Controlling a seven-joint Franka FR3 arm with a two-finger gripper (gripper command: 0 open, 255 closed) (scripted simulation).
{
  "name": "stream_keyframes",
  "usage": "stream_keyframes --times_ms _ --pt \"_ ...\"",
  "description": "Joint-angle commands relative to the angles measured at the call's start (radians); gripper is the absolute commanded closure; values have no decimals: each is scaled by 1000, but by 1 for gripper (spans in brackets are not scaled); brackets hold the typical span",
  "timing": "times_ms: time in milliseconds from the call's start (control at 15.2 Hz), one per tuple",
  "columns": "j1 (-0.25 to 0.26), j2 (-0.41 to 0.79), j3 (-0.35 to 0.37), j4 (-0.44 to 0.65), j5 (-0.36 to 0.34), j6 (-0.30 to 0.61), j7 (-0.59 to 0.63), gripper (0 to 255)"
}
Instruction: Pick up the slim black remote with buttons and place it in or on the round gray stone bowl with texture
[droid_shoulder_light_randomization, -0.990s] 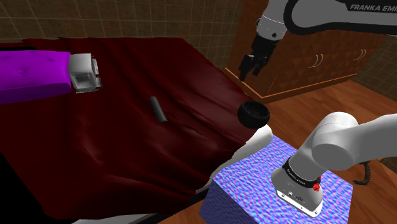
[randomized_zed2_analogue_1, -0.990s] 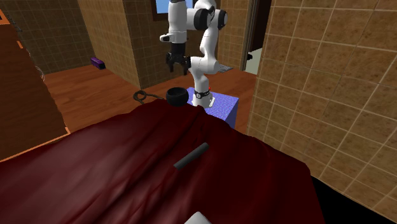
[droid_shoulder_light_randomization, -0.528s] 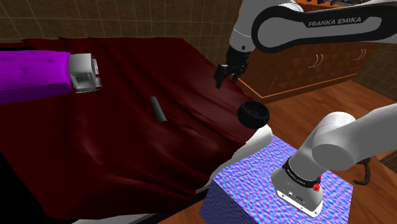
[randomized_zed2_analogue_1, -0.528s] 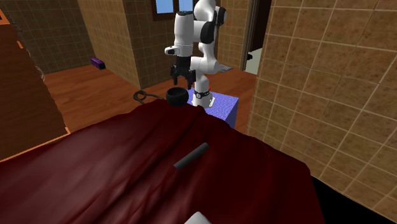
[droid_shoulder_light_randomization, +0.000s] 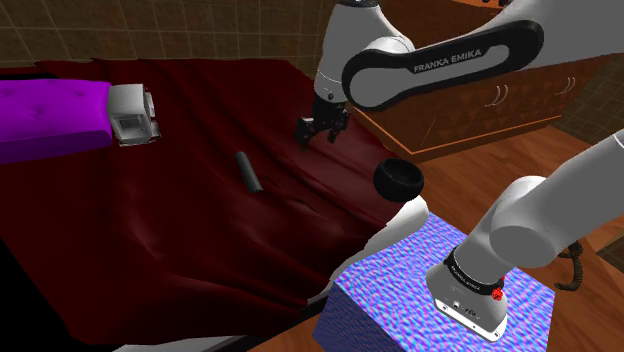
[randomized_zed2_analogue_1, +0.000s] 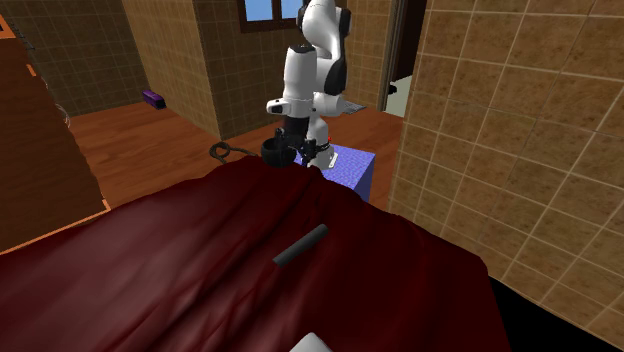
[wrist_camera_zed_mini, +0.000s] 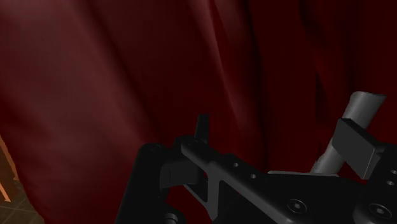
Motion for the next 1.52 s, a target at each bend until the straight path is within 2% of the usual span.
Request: stream_keyframes --times_ms 0,462,792,1056,1452 --pt "-3 75 29 45 -32 32 62 0" --pt "14 358 80 245 -203 96 281 0" --pt "71 564 65 435 -323 92 413 0" --pt "125 712 39 596 -386 68 478 0" --pt "129 764 22 595 -411 119 492 0"
